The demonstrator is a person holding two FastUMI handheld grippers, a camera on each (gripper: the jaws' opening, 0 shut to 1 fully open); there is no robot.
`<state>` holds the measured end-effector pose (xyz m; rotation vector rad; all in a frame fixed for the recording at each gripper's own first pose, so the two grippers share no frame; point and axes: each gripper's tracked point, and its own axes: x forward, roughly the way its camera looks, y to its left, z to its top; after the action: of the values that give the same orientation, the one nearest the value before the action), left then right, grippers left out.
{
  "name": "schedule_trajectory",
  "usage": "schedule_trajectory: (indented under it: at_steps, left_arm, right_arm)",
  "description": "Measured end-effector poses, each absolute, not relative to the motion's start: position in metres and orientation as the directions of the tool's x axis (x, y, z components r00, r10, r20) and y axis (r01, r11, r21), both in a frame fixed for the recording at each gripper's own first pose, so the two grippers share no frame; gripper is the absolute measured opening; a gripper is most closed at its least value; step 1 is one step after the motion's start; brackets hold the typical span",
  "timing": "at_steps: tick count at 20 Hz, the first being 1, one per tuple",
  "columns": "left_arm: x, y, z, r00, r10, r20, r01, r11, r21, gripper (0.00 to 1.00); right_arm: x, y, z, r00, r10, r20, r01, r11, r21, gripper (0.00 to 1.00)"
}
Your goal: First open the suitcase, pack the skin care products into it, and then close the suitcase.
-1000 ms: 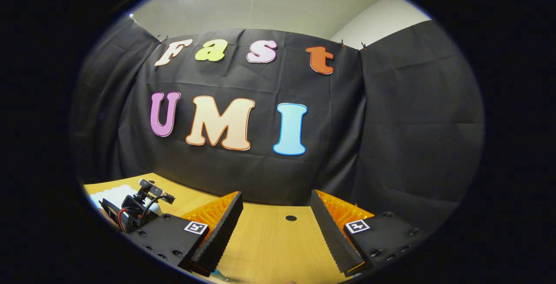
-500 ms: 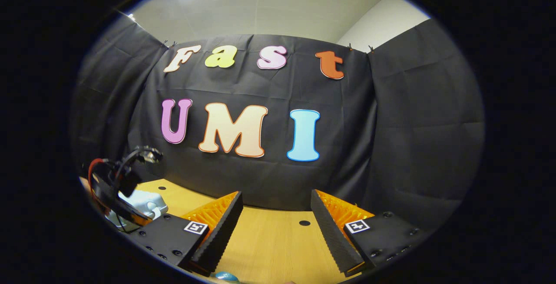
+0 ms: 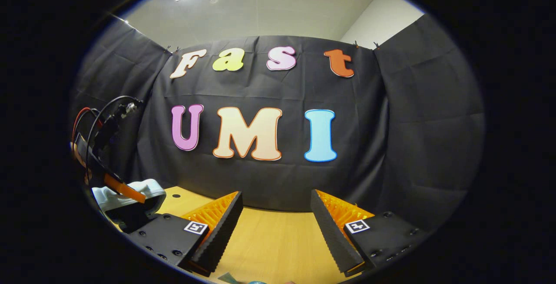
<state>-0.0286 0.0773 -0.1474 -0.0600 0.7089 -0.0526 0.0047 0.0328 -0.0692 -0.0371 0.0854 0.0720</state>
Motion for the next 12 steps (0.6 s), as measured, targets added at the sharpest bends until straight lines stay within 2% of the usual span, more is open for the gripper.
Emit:
schedule_trajectory:
  at_steps: [5,12]
  left_arm:
    - [-0.029,0.136,-0.123,0.788,-0.010,-0.616,-0.017,0.999,-0.037,0.01]
    - [-0.030,0.261,-0.106,0.816,0.149,-0.559,-0.134,0.989,0.069,0.01]
  right_arm:
    - [0.008,0.063,-0.068,0.994,0.076,-0.074,-0.078,0.997,-0.022,0.99]
    - [0.016,0.102,-0.065,0.997,0.044,-0.057,-0.045,0.999,-0.026,1.00]
